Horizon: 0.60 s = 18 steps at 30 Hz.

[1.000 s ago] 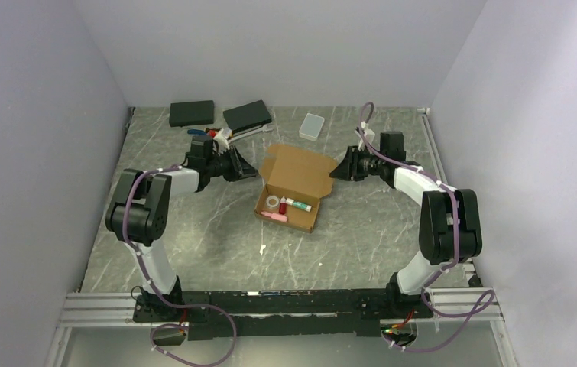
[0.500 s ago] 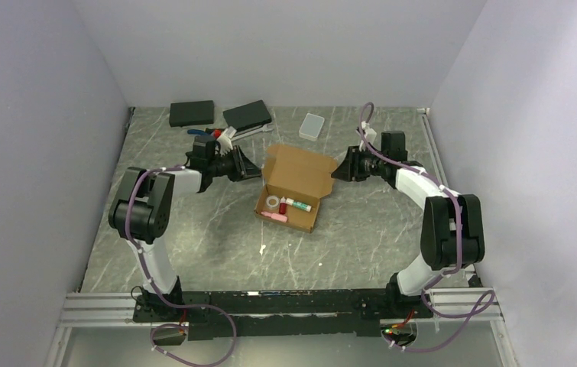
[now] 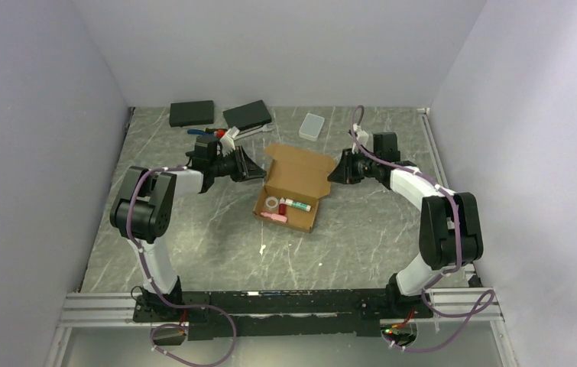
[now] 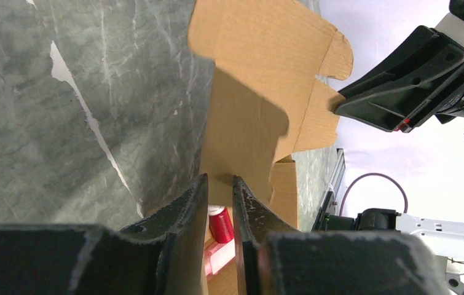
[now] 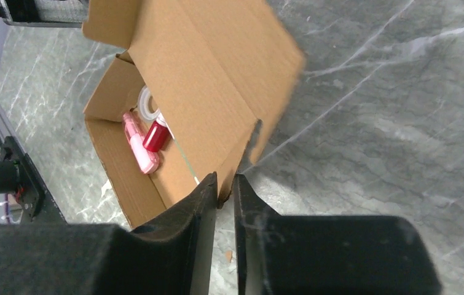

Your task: Fold the paper box

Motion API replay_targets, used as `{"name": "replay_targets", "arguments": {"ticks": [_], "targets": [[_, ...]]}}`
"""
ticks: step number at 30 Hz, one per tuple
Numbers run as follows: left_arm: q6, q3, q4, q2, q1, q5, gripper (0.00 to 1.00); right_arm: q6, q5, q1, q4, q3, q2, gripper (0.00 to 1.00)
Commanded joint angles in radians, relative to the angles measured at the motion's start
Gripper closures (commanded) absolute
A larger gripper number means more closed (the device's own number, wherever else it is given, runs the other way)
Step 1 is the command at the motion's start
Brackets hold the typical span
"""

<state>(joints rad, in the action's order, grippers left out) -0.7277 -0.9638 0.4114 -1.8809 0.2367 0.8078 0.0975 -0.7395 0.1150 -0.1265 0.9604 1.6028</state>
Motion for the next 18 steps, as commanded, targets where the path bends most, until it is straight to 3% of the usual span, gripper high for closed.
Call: {"name": "replay_targets", "arguments": {"ticks": [1,6,18], "targets": [[-0.010,-0.002,0.053,-0.008,0.009,0.039,0.74,-0.002,0.034,0.013,0.019,0.026,-0.004,0.85],[-0.017,0.008,0.068,-0.009,0.010,0.042,0.74,-0.021,0.082,0.021,0.052,0.023,-0.031,1.00],[-0.017,-0.017,0.038,0.007,0.018,0.025,0.73,-0.125,0.237,0.093,0.158,-0.001,-0.098,1.00]]}}
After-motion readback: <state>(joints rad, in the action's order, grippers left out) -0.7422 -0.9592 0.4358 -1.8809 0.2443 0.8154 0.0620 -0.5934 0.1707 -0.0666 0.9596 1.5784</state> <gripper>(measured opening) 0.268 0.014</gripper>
